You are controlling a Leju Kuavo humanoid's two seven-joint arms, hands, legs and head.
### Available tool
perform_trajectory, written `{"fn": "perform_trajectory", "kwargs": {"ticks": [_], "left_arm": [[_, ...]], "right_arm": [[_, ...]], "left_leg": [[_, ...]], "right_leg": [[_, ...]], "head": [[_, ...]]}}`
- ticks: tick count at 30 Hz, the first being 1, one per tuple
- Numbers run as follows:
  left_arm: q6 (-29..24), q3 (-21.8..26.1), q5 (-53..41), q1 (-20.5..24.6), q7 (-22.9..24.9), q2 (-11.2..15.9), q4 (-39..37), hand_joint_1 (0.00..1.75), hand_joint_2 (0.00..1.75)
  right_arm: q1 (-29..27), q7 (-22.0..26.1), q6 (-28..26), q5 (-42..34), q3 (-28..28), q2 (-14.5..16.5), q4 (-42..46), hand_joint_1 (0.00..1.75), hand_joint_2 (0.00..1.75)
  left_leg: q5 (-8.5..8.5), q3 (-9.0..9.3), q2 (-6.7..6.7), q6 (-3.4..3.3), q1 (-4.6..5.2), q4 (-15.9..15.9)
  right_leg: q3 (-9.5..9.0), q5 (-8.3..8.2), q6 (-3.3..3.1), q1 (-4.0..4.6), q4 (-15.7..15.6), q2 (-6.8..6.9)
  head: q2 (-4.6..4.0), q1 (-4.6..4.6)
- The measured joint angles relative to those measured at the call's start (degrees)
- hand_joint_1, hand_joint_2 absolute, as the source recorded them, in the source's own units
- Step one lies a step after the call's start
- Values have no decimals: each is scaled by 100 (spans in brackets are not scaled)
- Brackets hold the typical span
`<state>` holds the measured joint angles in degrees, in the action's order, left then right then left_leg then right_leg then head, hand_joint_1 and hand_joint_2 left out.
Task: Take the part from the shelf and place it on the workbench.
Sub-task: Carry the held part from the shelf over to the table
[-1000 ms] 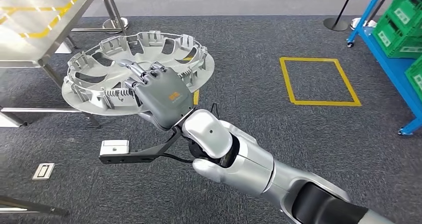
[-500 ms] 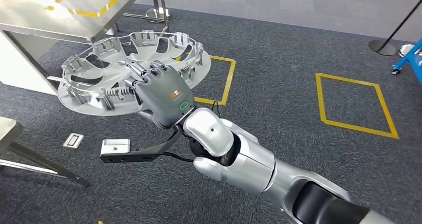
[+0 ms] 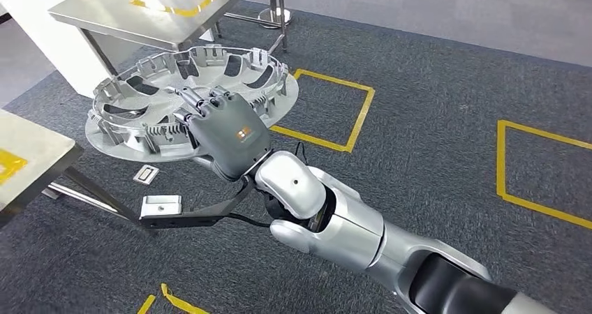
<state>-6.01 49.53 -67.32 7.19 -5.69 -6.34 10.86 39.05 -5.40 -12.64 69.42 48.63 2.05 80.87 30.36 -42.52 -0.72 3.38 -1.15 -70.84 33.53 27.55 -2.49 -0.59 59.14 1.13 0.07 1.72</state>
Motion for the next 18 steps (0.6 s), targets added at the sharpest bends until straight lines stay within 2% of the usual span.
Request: {"fn": "perform_trajectory", "kwargs": {"ticks": [1, 2, 3, 4, 5, 6, 7, 8, 10, 11, 12, 14, 15, 16, 17, 18], "left_arm": [[1, 0, 0, -1, 2, 1, 0, 0, 175], [1, 0, 0, -7, 3, 3, 0, 0, 175], [2, 0, 0, -13, 4, 8, 0, 0, 175], [2, 0, 0, -16, 4, 16, 1, 0, 175], [2, 0, 0, -13, 4, 24, 2, 0, 175], [2, 0, -1, -6, 3, 29, 2, 0, 175], [2, 0, -1, 0, 2, 33, 3, 0, 175], [2, 0, -2, 2, 1, 33, 2, 0, 175], [2, 0, -8, -5, 2, 31, 0, 0, 175], [2, 0, -14, -11, 6, 26, -1, 0, 175], [2, 0, -21, -10, 11, 21, -1, 0, 175], [3, 0, -43, 9, 18, 7, 1, 0, 175], [7, 0, -51, 19, 19, 2, 1, 0, 175], [12, 0, -56, 17, 19, -3, 0, 0, 175], [18, 0, -57, 7, 18, -7, -1, 0, 175], [21, 0, -57, -4, 17, -8, -2, 0, 175]], "right_arm": [[-5, 3, -2, -4, 0, -1, -1, 175, 175], [-7, 5, -4, -10, 0, -2, -2, 175, 175], [-9, 6, -6, -16, 0, -2, -2, 175, 175], [-10, 7, -5, -23, 0, -2, -2, 175, 175], [-10, 7, -6, -27, 0, -2, -2, 175, 175], [-7, 7, -8, -28, 0, -2, -2, 175, 175], [-4, 8, -13, -29, 0, -3, -2, 175, 175], [0, 9, -18, -29, 0, -3, -2, 175, 175], [9, 9, -26, -30, 0, -3, -2, 175, 175], [12, 8, -27, -30, 0, -3, -1, 175, 175], [14, 6, -32, -31, 0, -6, -1, 175, 175], [-11, -3, -51, -31, 0, -38, -1, 175, 175], [-35, -8, -63, -28, 0, -64, -1, 175, 175], [-63, -13, -72, -25, 0, -91, -2, 175, 175], [-85, -17, -78, -22, 0, -110, -2, 175, 175], [-99, -20, -79, -21, 0, -122, -2, 175, 175]], "left_leg": [[80, -108, 25, 5, -1, -260], [59, -118, 36, 4, 1, -323], [-58, -14, 58, -4, 4, -164], [-234, 194, 123, -22, 12, 192], [-364, 414, 278, -55, 38, 597], [-463, 596, 412, -101, 62, 928], [-506, 702, 509, -146, 87, 1133], [-501, 723, 541, -188, 109, 1199], [-535, 717, 379, -252, 98, 1214], [-552, 725, 303, -284, 80, 1233], [-571, 735, 230, -318, 59, 1253], [-597, 729, 76, -365, 36, 1268], [-604, 716, -9, -377, 34, 1264], [-607, 705, -97, -381, 34, 1258], [-609, 697, -186, -380, 33, 1249], [-611, 691, -274, -374, 32, 1236]], "right_leg": [[1, 5, -7, 11, 2, 88], [0, 12, -12, 19, 5, 173], [-4, 20, -12, 27, 8, 254], [-14, 31, -7, 33, 11, 332], [-25, 45, 5, 46, 15, 401], [-34, 61, 26, 65, 21, 465], [-42, 74, 50, 83, 23, 524], [-50, 82, 78, 100, 22, 582], [-73, 105, 139, 110, 15, 689], [-74, 148, 177, 100, 55, 624], [-28, 244, 213, 83, 189, 476], [252, 573, 274, 41, 815, 76], [449, 735, 293, 30, 1209, -33], [609, 821, 306, 24, 1511, -77], [685, 799, 311, 20, 1624, -92], [644, 663, 306, 14, 1501, -105]], "head": [[0, 0], [0, -1], [0, -1], [0, -1], [0, -3], [0, 0], [0, 3], [0, 5], [0, 9], [0, 9], [0, 13], [0, 22], [0, 27], [0, 32], [0, 36], [0, 38]]}}
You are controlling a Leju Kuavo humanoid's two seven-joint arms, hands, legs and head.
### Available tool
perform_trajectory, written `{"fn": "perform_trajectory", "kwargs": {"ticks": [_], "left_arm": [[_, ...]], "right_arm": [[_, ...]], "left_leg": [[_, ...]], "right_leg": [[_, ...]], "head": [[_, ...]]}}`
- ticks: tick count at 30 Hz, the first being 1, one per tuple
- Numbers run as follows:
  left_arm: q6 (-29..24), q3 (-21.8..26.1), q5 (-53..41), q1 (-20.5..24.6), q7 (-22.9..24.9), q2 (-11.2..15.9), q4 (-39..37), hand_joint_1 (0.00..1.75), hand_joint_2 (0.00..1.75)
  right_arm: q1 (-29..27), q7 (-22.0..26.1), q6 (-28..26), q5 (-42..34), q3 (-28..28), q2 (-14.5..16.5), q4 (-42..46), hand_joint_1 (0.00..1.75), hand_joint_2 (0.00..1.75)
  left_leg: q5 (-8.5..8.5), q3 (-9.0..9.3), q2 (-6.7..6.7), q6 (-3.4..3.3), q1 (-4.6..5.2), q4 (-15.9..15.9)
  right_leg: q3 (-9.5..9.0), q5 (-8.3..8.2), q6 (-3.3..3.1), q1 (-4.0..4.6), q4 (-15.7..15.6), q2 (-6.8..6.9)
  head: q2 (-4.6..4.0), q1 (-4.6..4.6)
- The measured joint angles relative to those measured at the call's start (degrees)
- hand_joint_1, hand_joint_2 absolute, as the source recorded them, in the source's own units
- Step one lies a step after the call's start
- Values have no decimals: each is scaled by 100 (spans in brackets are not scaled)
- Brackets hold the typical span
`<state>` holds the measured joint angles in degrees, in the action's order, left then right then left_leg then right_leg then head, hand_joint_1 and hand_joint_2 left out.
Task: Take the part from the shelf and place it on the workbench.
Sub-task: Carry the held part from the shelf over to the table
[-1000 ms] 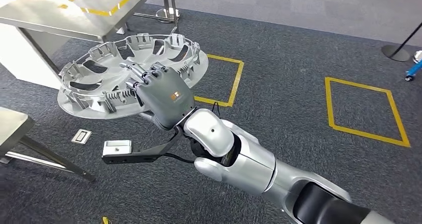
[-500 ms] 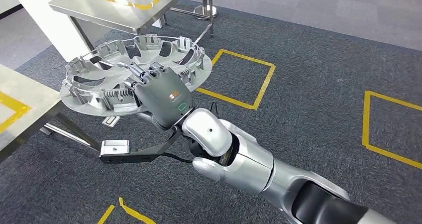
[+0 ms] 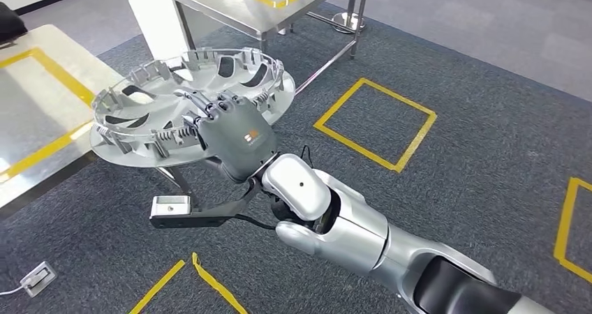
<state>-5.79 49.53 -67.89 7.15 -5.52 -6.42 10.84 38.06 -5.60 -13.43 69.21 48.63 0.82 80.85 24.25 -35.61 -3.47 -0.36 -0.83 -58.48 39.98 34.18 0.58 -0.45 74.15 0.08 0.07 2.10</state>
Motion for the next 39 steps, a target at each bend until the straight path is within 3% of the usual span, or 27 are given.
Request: {"fn": "perform_trajectory", "kwargs": {"ticks": [1, 3, 5, 7, 9, 11, 13, 14, 15, 17, 19, 20, 22, 23, 25, 27, 29, 30, 32, 33, 35, 36, 38, 39], "left_arm": [[2, 0, 3, -8, -4, -2, -1, 0, 175], [0, 0, 15, -2, -13, -6, 1, 0, 175], [-4, 0, 37, 3, -17, -8, 2, 0, 175], [-12, 0, 50, -14, -17, -6, 1, 0, 175], [-32, 1, 52, -35, -17, -11, -2, 0, 175], [-50, 2, 53, -30, -24, -20, -3, 0, 175], [-56, 2, 49, -17, -32, -28, -4, 0, 175], [-57, 2, 44, -18, -33, -32, -4, 0, 175], [-56, 2, 37, -20, -33, -34, -4, 0, 175], [-55, 2, 13, -17, -32, -32, -2, 0, 175], [-46, 2, -9, 2, -31, -38, 0, 0, 175], [-37, 2, -14, 11, -31, -42, 1, 0, 175], [-17, 2, -20, 18, -26, -43, 1, 0, 175], [-8, 2, -21, 15, -21, -42, 1, 0, 175], [4, 2, -26, 19, -5, -38, 2, 0, 175], [11, 2, -29, 39, -11, -39, 3, 0, 175], [15, 2, -24, 49, -37, -44, 3, 0, 175], [15, 2, -19, 45, -52, -44, 3, 0, 175], [15, 2, -10, 43, -77, -44, 3, 0, 175], [15, 2, -8, 45, -87, -50, 2, 0, 175], [15, 2, -8, 59, -100, -61, 3, 0, 175], [15, 2, -8, 59, -102, -64, 3, 0, 175], [15, 2, -8, 39, -98, -58, 2, 0, 175], [15, 2, -8, 25, -90, -57, 1, 0, 175]], "right_arm": [[-7, -4, 0, -1, 0, -6, 0, 175, 175], [-8, -14, -1, -1, 0, -9, 1, 175, 175], [-3, -21, -3, 1, 0, -10, 2, 175, 175], [8, -22, -2, 5, 0, -4, 2, 175, 175], [28, -20, 1, 6, 0, 8, 1, 175, 175], [49, -4, 2, 5, 0, 14, 1, 175, 175], [62, 15, -1, -2, 0, 8, -6, 175, 175], [66, 22, -4, -11, 0, 4, -14, 175, 175], [71, 27, -9, -24, 0, 0, -26, 175, 175], [79, 30, -17, -49, 0, -3, -50, 175, 175], [93, 28, -28, -61, 0, -7, -62, 175, 175], [104, 28, -39, -66, 0, -10, -63, 175, 175], [121, 28, -66, -68, 0, -16, -63, 175, 175], [125, 27, -78, -69, 0, -20, -63, 175, 175], [133, 28, -95, -74, 0, -30, -63, 175, 175], [131, 25, -102, -78, 0, -59, -66, 175, 175], [119, 20, -101, -81, 0, -94, -76, 175, 175], [117, 20, -101, -85, 0, -104, -81, 175, 175], [120, 20, -99, -95, 0, -113, -85, 175, 175], [124, 20, -100, -98, 0, -113, -85, 175, 175], [135, 20, -102, -102, 0, -115, -84, 175, 175], [139, 18, -103, -103, 0, -116, -84, 175, 175], [145, 15, -102, -106, 0, -114, -83, 175, 175], [146, 14, -102, -108, 1, -109, -83, 175, 175]], "left_leg": [[-2, -5, -88, 9, -2, -16], [-8, -31, -259, 56, -7, -49], [-31, -78, -394, 137, -15, -52], [-73, -116, -503, 229, -33, -15], [-17, -196, -277, 281, -18, -113], [263, -437, 133, 304, 0, -616], [556, -747, 282, 338, -17, -1296], [586, -815, 301, 354, -24, -1465], [520, -783, 320, 366, -30, -1436], [217, -431, 477, 372, -31, -806], [45, -111, 709, 304, -3, -219], [38, -59, 764, 255, 11, -104], [32, -79, 656, 158, 26, -97], [22, -84, 585, 123, 17, -88], [-6, -88, 451, 58, -12, -68], [-25, -111, 305, 21, -28, -62], [-38, -136, 133, 8, -26, -67], [-44, -141, 45, 12, -25, -70], [-58, -142, -140, 32, -27, -77], [-69, -150, -222, 52, -26, -81], [-101, -189, -367, 115, -36, -82], [-121, -210, -431, 159, -46, -71], [-160, -242, -516, 243, -67, -32], [-141, -268, -418, 273, -57, -61]], "right_leg": [[-142, -208, -12, -9, -320, -46], [-495, -525, -51, -31, -1086, -303], [-636, -594, -82, -23, -1419, -457], [-644, -625, -135, -13, -1453, -335], [-679, -676, -218, -32, -1518, -185], [-696, -701, -273, -34, -1552, -23], [-692, -694, -292, -19, -1547, 152], [-691, -687, -291, -15, -1542, 240], [-691, -677, -286, -13, -1535, 326], [-695, -643, -254, -9, -1502, 481], [-695, -598, -197, 27, -1467, 602], [-698, -583, -166, 52, -1460, 654], [-719, -566, -109, 66, -1469, 768], [-726, -544, -71, 51, -1454, 753], [-629, -359, -2, 11, -1199, 467], [-297, 9, 32, -5, -499, 112], [35, 220, 27, 2, 137, 23], [70, 158, 11, 3, 173, 13], [-188, -240, -42, 3, -411, -86], [-378, -419, -76, -2, -825, -239], [-605, -599, -101, 0, -1362, -462], [-623, -593, -104, 9, -1427, -493], [-648, -625, -136, 17, -1463, -352], [-671, -645, -172, 7, -1491, -281]], "head": [[0, 4], [0, 7], [0, 8], [0, 10], [0, -10], [0, -46], [0, -58], [0, -58], [0, -59], [0, -60], [0, -58], [0, -51], [0, -36], [0, -32], [0, -19], [0, 11], [0, 32], [0, 38], [0, 48], [0, 49], [0, 59], [0, 64], [0, 75], [0, 67]]}}
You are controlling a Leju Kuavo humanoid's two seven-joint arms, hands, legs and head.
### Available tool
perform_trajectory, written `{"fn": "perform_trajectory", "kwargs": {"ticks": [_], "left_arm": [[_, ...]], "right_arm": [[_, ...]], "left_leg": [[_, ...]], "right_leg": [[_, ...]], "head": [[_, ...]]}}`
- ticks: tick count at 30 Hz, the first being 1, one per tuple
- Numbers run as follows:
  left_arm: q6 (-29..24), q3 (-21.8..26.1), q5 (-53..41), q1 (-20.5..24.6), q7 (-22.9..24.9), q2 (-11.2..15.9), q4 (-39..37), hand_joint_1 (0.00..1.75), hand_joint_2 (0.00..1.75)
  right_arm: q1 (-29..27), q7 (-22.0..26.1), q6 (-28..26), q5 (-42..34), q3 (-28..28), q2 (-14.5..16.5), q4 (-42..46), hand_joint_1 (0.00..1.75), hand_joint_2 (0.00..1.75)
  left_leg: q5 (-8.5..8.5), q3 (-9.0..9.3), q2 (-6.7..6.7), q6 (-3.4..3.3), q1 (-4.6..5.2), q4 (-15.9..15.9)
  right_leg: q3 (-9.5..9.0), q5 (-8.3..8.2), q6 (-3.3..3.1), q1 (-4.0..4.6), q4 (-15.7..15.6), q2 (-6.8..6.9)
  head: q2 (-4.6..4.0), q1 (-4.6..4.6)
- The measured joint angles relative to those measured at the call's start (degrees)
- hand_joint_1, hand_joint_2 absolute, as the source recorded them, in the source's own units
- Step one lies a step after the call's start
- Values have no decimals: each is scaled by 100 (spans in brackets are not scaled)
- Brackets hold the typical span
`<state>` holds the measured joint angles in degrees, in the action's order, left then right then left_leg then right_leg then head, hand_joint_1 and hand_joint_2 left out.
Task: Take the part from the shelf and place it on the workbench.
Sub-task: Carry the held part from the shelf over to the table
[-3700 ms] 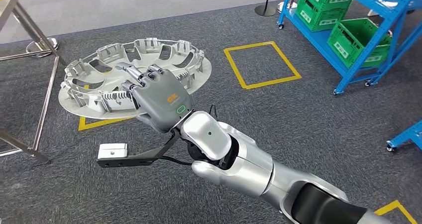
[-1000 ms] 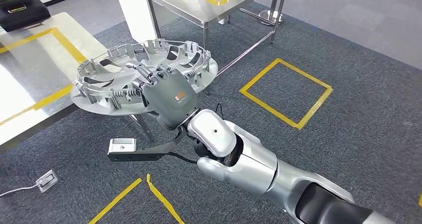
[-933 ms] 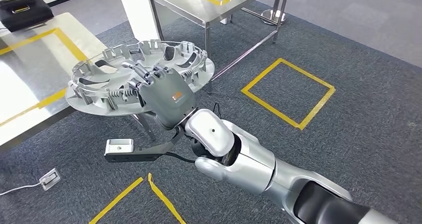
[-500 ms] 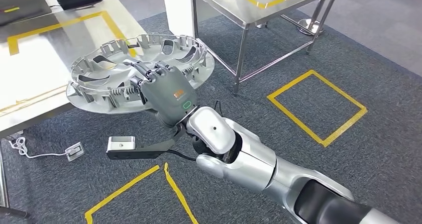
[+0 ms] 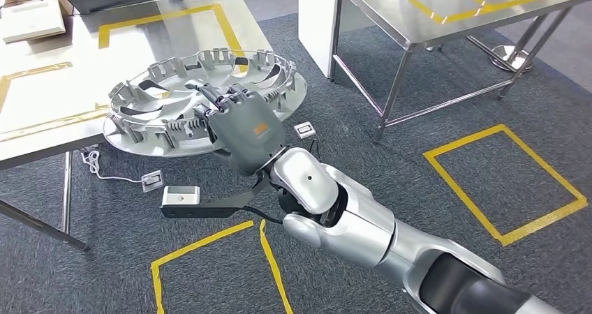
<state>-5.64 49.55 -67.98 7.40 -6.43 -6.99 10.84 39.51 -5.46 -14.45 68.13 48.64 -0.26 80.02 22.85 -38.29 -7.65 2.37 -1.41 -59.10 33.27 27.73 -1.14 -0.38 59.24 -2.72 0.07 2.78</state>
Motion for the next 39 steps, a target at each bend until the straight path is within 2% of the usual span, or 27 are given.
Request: {"fn": "perform_trajectory", "kwargs": {"ticks": [1, 3, 4, 5, 6, 7, 8, 9, 11, 12, 14, 15, 16, 18, 19, 20, 21, 22, 23, 25, 26, 27, 31, 33, 35, 37, 39], "left_arm": [[0, 0, 0, -7, 8, 2, -1, 0, 175], [0, 0, 2, 3, 26, 2, -2, 0, 175], [0, 0, 4, 8, 33, 2, -2, 0, 175], [0, 0, 7, 8, 42, 2, -2, 0, 175], [-1, 0, 11, 3, 50, 3, -2, 0, 175], [-2, 0, 16, -5, 56, 5, -2, 0, 175], [-5, 0, 21, -10, 59, 9, -1, 0, 175], [-9, 0, 26, -10, 59, 14, -1, 0, 175], [-16, 0, 28, 1, 61, 19, 1, 0, 175], [-19, 0, 28, 3, 65, 19, 1, 0, 175], [-20, 0, 28, -9, 76, 21, 0, 0, 175], [-20, 0, 29, -18, 83, 21, 1, 0, 175], [-20, 1, 29, -18, 88, 22, 1, 0, 175], [-20, 1, 27, -2, 94, 17, 2, 0, 175], [-20, 2, 24, 7, 96, 14, 1, 0, 175], [-19, 2, 19, 10, 101, 11, 1, 0, 175], [-19, 2, 14, 9, 107, 9, 0, 0, 175], [-19, 2, 9, 9, 113, 8, 0, 0, 175], [-19, 1, 5, 11, 116, 8, 0, 0, 175], [-18, 1, 0, 21, 118, 5, 0, 0, 175], [-17, 1, -2, 25, 120, 4, 1, 0, 175], [-16, 1, -3, 25, 124, 6, 1, 0, 175], [-13, 2, -4, 19, 133, 22, 1, 0, 175], [-13, 2, -4, 18, 134, 31, 2, 0, 175], [-15, 2, -3, 15, 131, 27, 1, 0, 175], [-17, 3, -1, 12, 128, 26, 1, 0, 175], [-16, 4, -4, 11, 127, 29, 2, 0, 175]], "right_arm": [[2, 0, -1, -2, 1, 4, 1, 175, 175], [0, -7, -1, -1, 3, 5, 1, 175, 175], [-4, -8, -1, 1, 3, 0, 1, 175, 175], [-11, -8, 0, 3, 3, -4, 1, 175, 175], [-17, -4, 1, 3, 4, -8, 1, 175, 175], [-21, -2, 3, 0, 4, -9, 2, 175, 175], [-23, -2, 5, -5, 5, -8, 2, 175, 175], [-24, -2, 7, -11, 5, -8, 4, 175, 175], [-18, -4, 11, -19, 5, -7, 8, 175, 175], [-15, -4, 12, -20, 5, -6, 12, 175, 175], [-9, -2, 17, -24, 5, -2, 19, 175, 175], [-6, -1, 21, -27, 5, 0, 24, 175, 175], [-2, 1, 25, -35, 5, 1, 28, 175, 175], [-4, 6, 33, -63, 5, -6, 34, 175, 175], [-8, 9, 37, -82, 5, -14, 35, 175, 175], [-15, 15, 41, -105, 5, -23, 34, 175, 175], [-19, 22, 45, -128, 5, -30, 34, 175, 175], [-20, 29, 45, -149, 5, -35, 34, 175, 175], [-18, 34, 41, -165, 5, -37, 34, 175, 175], [-8, 34, 20, -178, 5, -37, 34, 175, 175], [2, 33, 5, -179, 5, -37, 34, 175, 175], [13, 33, -7, -182, 5, -37, 34, 175, 175], [33, 38, -19, -215, 5, -37, 34, 175, 175], [42, 37, -18, -234, 5, -29, 36, 175, 175], [58, 42, -17, -252, 4, -19, 33, 175, 175], [82, 46, -20, -265, 5, -18, 29, 175, 175], [87, 42, -21, -270, 5, -27, 25, 175, 175]], "left_leg": [[76, -64, 171, 24, 16, -119], [398, -341, 581, 59, 39, -714], [574, -519, 678, 76, 35, -1109], [683, -655, 718, 88, 31, -1420], [693, -696, 733, 94, 30, -1547], [602, -617, 746, 92, 31, -1444], [440, -428, 794, 78, 37, -1126], [306, -193, 926, 50, 59, -708], [157, 138, 1129, -56, 110, -116], [159, 186, 1163, -107, 134, -13], [138, 178, 1020, -181, 134, 1], [126, 180, 959, -213, 121, 17], [111, 183, 905, -248, 101, 34], [90, 180, 806, -296, 75, 51], [89, 172, 757, -306, 72, 47], [89, 166, 706, -309, 71, 40], [91, 162, 661, -308, 71, 31], [93, 161, 620, -305, 70, 20], [98, 161, 583, -299, 68, 8], [104, 152, 521, -266, 69, -12], [103, 138, 499, -238, 73, -21], [103, 121, 485, -226, 82, -29], [80, 111, 484, -210, 95, -1], [36, 196, 492, -256, 91, 155], [-71, 393, 516, -315, 54, 469], [-151, 520, 543, -306, 4, 657], [-147, 518, 552, -254, -47, 659]], "right_leg": [[-22, -19, -37, -11, -29, 81], [-38, -30, -87, -9, -52, 250], [-38, -25, -100, 1, -49, 341], [-38, -17, -108, 9, -45, 431], [-39, -8, -111, 13, -42, 517], [-44, 2, -109, 15, -37, 599], [-53, 17, -100, 17, -30, 674], [-63, 37, -84, 24, -20, 747], [-76, 79, -36, 57, 0, 873], [-85, 93, -10, 74, 1, 930], [-111, 116, 43, 91, -12, 1036], [-112, 154, 76, 80, 16, 985], [-72, 240, 108, 65, 131, 855], [192, 555, 161, 29, 711, 475], [393, 726, 174, 24, 1112, 361], [579, 834, 183, 22, 1450, 309], [694, 833, 186, 19, 1619, 293], [704, 715, 183, 14, 1563, 288], [605, 503, 176, 7, 1286, 284], [276, 107, 155, 3, 483, 250], [167, 6, 140, 3, 207, 232], [113, -29, 136, 5, 61, 217], [103, -70, 122, 2, 5, 216], [61, -103, 136, -11, -79, 216], [56, -66, 160, -7, -45, 219], [278, 198, 212, -25, 419, 223], [613, 476, 304, -91, 1044, 226]], "head": [[0, -9], [0, -27], [0, -28], [0, -28], [0, -28], [0, -29], [0, -29], [0, -30], [0, -24], [0, -20], [0, -14], [0, -11], [0, -1], [0, 40], [0, 60], [0, 74], [0, 79], [0, 82], [0, 83], [0, 87], [0, 87], [0, 87], [0, 86], [0, 79], [0, 75], [0, 85], [0, 89]]}}
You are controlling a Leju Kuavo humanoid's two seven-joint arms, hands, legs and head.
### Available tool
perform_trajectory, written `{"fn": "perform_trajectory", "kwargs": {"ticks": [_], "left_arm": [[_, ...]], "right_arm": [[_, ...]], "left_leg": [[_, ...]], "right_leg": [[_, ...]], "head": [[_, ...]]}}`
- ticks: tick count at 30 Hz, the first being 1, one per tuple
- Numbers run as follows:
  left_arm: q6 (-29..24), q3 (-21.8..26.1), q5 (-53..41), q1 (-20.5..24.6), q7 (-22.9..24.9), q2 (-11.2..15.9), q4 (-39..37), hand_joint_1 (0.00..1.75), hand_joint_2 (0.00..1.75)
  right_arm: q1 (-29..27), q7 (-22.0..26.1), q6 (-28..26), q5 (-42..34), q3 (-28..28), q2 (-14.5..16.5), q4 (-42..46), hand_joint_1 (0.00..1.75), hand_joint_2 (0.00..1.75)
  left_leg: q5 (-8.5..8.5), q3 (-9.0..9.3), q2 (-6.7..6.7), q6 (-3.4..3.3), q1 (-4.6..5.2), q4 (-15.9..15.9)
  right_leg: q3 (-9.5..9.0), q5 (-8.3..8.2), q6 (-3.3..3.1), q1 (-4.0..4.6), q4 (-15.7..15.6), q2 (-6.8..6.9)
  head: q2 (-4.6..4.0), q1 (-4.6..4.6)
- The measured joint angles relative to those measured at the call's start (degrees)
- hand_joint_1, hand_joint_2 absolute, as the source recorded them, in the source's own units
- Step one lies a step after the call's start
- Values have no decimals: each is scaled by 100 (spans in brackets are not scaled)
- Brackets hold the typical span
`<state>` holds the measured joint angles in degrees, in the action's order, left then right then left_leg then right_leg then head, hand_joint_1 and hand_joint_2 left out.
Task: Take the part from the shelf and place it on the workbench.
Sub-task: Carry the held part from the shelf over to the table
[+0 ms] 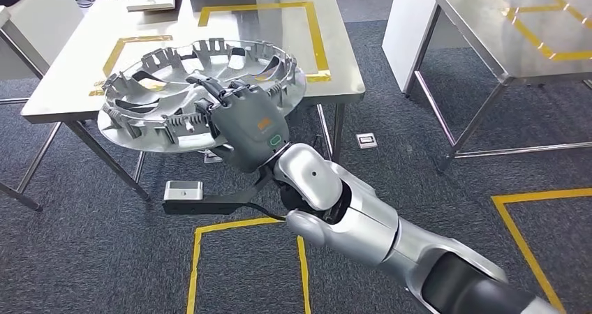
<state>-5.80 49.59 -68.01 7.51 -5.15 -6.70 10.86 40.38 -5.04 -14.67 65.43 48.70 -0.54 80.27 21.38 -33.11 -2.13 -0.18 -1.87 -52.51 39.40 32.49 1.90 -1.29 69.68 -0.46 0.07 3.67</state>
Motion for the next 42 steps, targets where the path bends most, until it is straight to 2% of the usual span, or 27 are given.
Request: {"fn": "perform_trajectory", "kwargs": {"ticks": [1, 2, 4, 5, 6, 7, 9, 10, 12, 15, 16, 17, 18, 19, 20, 21, 23, 25, 26, 28, 30, 32, 33, 35, 38, 40, 42], "left_arm": [[5, 0, -6, -3, -1, -1, -1, 0, 175], [14, 0, -14, -8, -1, -5, -2, 0, 175], [30, 0, -30, -19, -2, -9, -3, 0, 175], [33, 1, -36, -21, -3, 3, 0, 0, 175], [34, 1, -41, -21, -6, 10, 3, 0, 175], [36, 2, -46, -21, -10, 16, 4, 0, 175], [39, 2, -50, -26, -17, 7, 1, 0, 175], [40, 2, -51, -27, -20, 4, -1, 0, 175], [40, 2, -52, -14, -27, -1, 0, 0, 175], [39, 2, -53, -12, -36, -3, -1, 0, 175], [38, 2, -53, -24, -37, -3, -1, 0, 175], [37, 2, -53, -37, -38, -2, -1, 0, 175], [36, 2, -53, -46, -41, 0, 0, 0, 175], [35, 2, -53, -52, -45, 3, 1, 0, 175], [35, 2, -53, -54, -50, 6, -2, 0, 175], [35, 2, -52, -50, -55, 9, -3, 0, 175], [36, 2, -52, -43, -64, 12, -6, 0, 175], [39, 3, -52, -49, -70, 21, 0, 0, 175], [40, 3, -52, -58, -72, 24, 2, 0, 175], [42, 5, -50, -61, -77, 31, 5, 0, 175], [41, 7, -45, -55, -84, 28, 3, 0, 175], [40, 8, -38, -82, -90, 26, 0, 0, 175], [40, 9, -34, -97, -92, 25, -2, 0, 175], [40, 10, -26, -116, -97, 21, -4, 0, 175], [39, 11, -22, -116, -99, 21, -4, 0, 175], [34, 11, -19, -113, -102, 15, -6, 0, 175], [22, 14, -11, -114, -104, 12, -7, 0, 175]], "right_arm": [[-9, -5, 0, -3, 0, -5, -2, 175, 175], [-18, -11, 0, -6, 0, -9, -3, 175, 175], [-45, -31, -3, -5, 0, -14, -4, 175, 175], [-60, -40, -8, 3, 1, -18, -1, 175, 175], [-80, -51, -15, 15, 1, -26, 3, 175, 175], [-102, -69, -24, 31, 0, -34, 6, 175, 175], [-141, -104, -38, 63, -3, -42, 13, 175, 175], [-155, -117, -41, 76, -4, -41, 18, 175, 175], [-167, -119, -45, 97, -4, -38, 31, 175, 175], [-199, -115, -55, 128, -4, -38, 38, 175, 175], [-212, -114, -56, 135, -4, -38, 38, 175, 175], [-222, -116, -56, 138, -4, -38, 38, 175, 175], [-230, -118, -55, 139, -4, -38, 38, 175, 175], [-235, -119, -54, 139, -4, -38, 38, 175, 175], [-241, -120, -55, 140, -4, -40, 38, 175, 175], [-245, -119, -54, 141, -4, -41, 38, 175, 175], [-247, -117, -62, 146, -5, -45, 41, 175, 175], [-243, -119, -67, 146, -7, -46, 52, 175, 175], [-244, -119, -65, 143, -7, -47, 56, 175, 175], [-252, -114, -60, 137, -7, -53, 59, 175, 175], [-265, -111, -56, 137, -7, -63, 57, 175, 175], [-272, -109, -54, 139, -7, -71, 57, 175, 175], [-273, -107, -51, 137, -7, -73, 57, 175, 175], [-273, -103, -43, 132, -7, -73, 57, 175, 175], [-273, -102, -36, 129, -7, -73, 57, 175, 175], [-268, -99, -20, 123, -7, -75, 58, 175, 175], [-228, -98, 6, 93, -9, -77, 60, 175, 175]], "left_leg": [[21, -13, 0, 43, -36, -25], [51, -31, -3, 97, -83, -71], [157, -108, -10, 257, -202, -267], [230, -169, -19, 350, -243, -403], [299, -224, -26, 433, -262, -519], [351, -259, -34, 498, -263, -591], [402, -256, -41, 577, -261, -617], [419, -242, -17, 593, -267, -640], [537, -378, 96, 569, -246, -973], [865, -1061, 199, 459, -137, -2137], [865, -1256, 199, 416, -101, -2377], [748, -1348, 198, 363, -63, -2396], [516, -1317, 199, 302, -22, -2170], [236, -1210, 206, 241, 21, -1779], [38, -1067, 219, 196, 68, -1434], [-57, -921, 231, 155, 109, -1128], [40, -763, 243, 103, 159, -901], [142, -648, 217, 31, 157, -768], [176, -567, 197, -8, 152, -710], [243, -389, 155, -70, 154, -608], [340, -250, 118, -115, 179, -568], [480, -72, 87, -149, 222, -565], [563, 42, 75, -161, 249, -567], [683, 216, 60, -176, 286, -568], [727, 280, 55, -177, 298, -567], [837, 343, 38, -170, 317, -579], [963, 466, 15, -124, 342, -649]], "right_leg": [[77, 6, 57, -46, 125, 3], [47, -91, 121, -97, 48, 8], [-256, -402, 271, -197, -546, 3], [-379, -481, 308, -223, -790, -23], [-439, -487, 271, -230, -896, -47], [-424, -423, 192, -212, -850, -68], [-411, -346, -14, -189, -746, -74], [-437, -321, -73, -182, -735, -68], [-533, -268, -176, -164, -750, -47], [-687, -143, -261, -106, -765, 3], [-745, -91, -269, -86, -767, 12], [-813, -34, -270, -70, -771, 14], [-894, 27, -264, -61, -779, 14], [-987, 95, -252, -58, -792, 13], [-1060, 155, -229, -48, -823, 13], [-1119, 202, -197, -39, -866, 13], [-1198, 228, -123, -18, -975, 20], [-1248, 132, -43, -26, -964, 31], [-1202, 57, -24, -29, -820, 31], [-827, 9, -40, -8, -242, 27], [-270, 254, -85, 54, 375, 22], [112, 501, -126, 115, 526, 21], [183, 455, -161, 143, 376, 21], [191, 199, -226, 184, -2, 18], [163, 3, -259, 205, -205, 16], [112, -499, -334, 246, -600, -5], [-16, -969, -440, 279, -1023, -39]], "head": [[0, 1], [0, 2], [0, 35], [0, 84], [0, 131], [0, 156], [0, 139], [0, 111], [0, 73], [0, 39], [0, 37], [0, 39], [0, 40], [0, 40], [0, 32], [0, 18], [0, -2], [0, 4], [0, 8], [0, 24], [0, 32], [0, 34], [0, 34], [0, 33], [0, 34], [0, 27], [0, 15]]}}
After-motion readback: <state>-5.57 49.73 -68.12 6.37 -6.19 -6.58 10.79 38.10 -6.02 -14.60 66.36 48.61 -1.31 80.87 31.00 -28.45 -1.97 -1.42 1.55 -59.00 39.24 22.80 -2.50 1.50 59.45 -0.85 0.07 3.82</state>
